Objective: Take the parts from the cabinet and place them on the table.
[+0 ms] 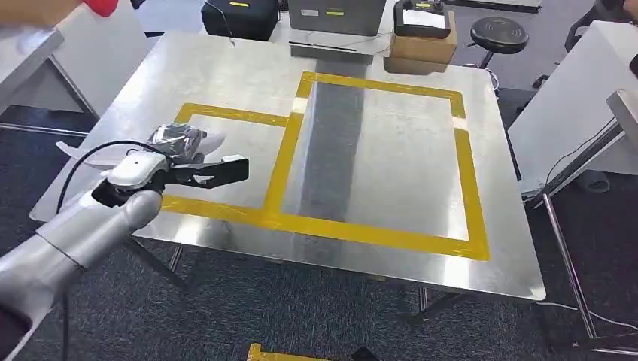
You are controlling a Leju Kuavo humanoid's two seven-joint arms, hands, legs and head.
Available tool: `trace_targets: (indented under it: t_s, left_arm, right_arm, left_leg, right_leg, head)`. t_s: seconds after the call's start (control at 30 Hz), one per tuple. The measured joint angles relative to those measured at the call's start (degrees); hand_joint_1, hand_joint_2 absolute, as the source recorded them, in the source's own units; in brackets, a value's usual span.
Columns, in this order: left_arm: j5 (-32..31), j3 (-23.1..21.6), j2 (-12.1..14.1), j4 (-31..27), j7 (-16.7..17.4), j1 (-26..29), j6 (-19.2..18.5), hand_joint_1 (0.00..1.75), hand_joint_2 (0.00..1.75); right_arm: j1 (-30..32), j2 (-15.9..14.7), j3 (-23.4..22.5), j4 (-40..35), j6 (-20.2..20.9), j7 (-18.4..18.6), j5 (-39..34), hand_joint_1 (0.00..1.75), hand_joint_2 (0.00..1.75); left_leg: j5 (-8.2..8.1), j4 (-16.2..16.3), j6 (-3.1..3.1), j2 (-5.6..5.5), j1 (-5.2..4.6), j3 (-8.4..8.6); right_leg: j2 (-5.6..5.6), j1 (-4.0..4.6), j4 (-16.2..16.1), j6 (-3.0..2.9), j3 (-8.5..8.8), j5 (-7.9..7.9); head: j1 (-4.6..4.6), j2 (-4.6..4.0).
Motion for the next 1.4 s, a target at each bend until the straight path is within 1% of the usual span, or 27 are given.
trace_targets:
  t_s: [0.2, 0.23, 0.43, 1.0, 1.03, 1.4]
  left_arm:
    - [0.24, 0.0, -0.02, 0.35, -0.22, 0.0, 0.0, 1.75, 1.75]
    - [0.24, 0.0, -0.02, 0.42, -0.26, -0.01, 0.0, 0.0, 1.75]
    - [-1.22, 0.0, -0.02, 0.59, 0.0, -0.13, 1.18, 0.0, 1.75]
    - [-1.31, 0.0, -0.02, 0.94, 0.09, -0.29, 1.22, 0.0, 1.75]
    - [-1.2, 0.0, -0.02, 1.03, 0.09, -0.29, 1.2, 0.0, 0.0]
    - [-0.79, 0.0, -0.02, 1.38, 0.2, -0.29, 1.03, 0.0, 0.0]
  right_arm:
    - [-0.01, 0.0, 0.0, 0.0, 0.04, 0.0, -0.31, 0.0, 1.75]
    - [-0.01, 0.0, 0.0, 0.0, 0.04, 0.0, -0.35, 0.0, 1.75]
    - [-0.02, 0.0, 0.02, 0.0, 0.0, 0.0, -0.52, 0.0, 1.75]
    - [-0.02, 0.0, 0.02, 0.0, 0.0, 0.0, -0.55, 0.0, 1.75]
    - [-0.03, 0.0, 0.07, 0.0, 0.0, 0.0, -0.55, 0.0, 1.75]
    - [-0.04, -0.02, 1.33, 0.0, 0.0, 0.0, -0.96, 0.0, 1.75]
  left_leg:
    - [0.0, 0.0, 0.0, -0.03, 0.0, 0.0]
    - [0.0, 0.0, 0.0, -0.04, 0.0, 0.0]
    - [0.0, 0.0, 0.0, -0.1, 0.0, 0.0]
    - [0.0, 0.0, 0.0, -0.12, 0.0, 0.0]
    - [0.0, 0.0, 0.0, -0.12, 0.0, 0.0]
    - [0.0, 0.0, 0.0, -0.1, 0.0, 0.0]
  right_leg:
    - [-0.01, 0.0, 0.0, 0.0, 0.0, 0.0]
    - [-0.01, 0.0, 0.0, 0.0, 0.0, 0.0]
    - [-0.04, 0.0, 0.0, 0.0, 0.01, 0.0]
    - [-0.06, 0.0, 0.0, 0.0, 0.01, 0.0]
    - [-0.06, 0.0, 0.0, 0.0, 0.01, 0.0]
    - [-0.06, 0.0, 0.0, 0.0, 0.02, 0.0]
  head:
    - [0.0, 0.0]
    - [0.0, 0.0]
    - [0.0, 0.0]
    - [0.0, 0.0]
    - [0.02, 0.0]
    - [0.0, 0.0]
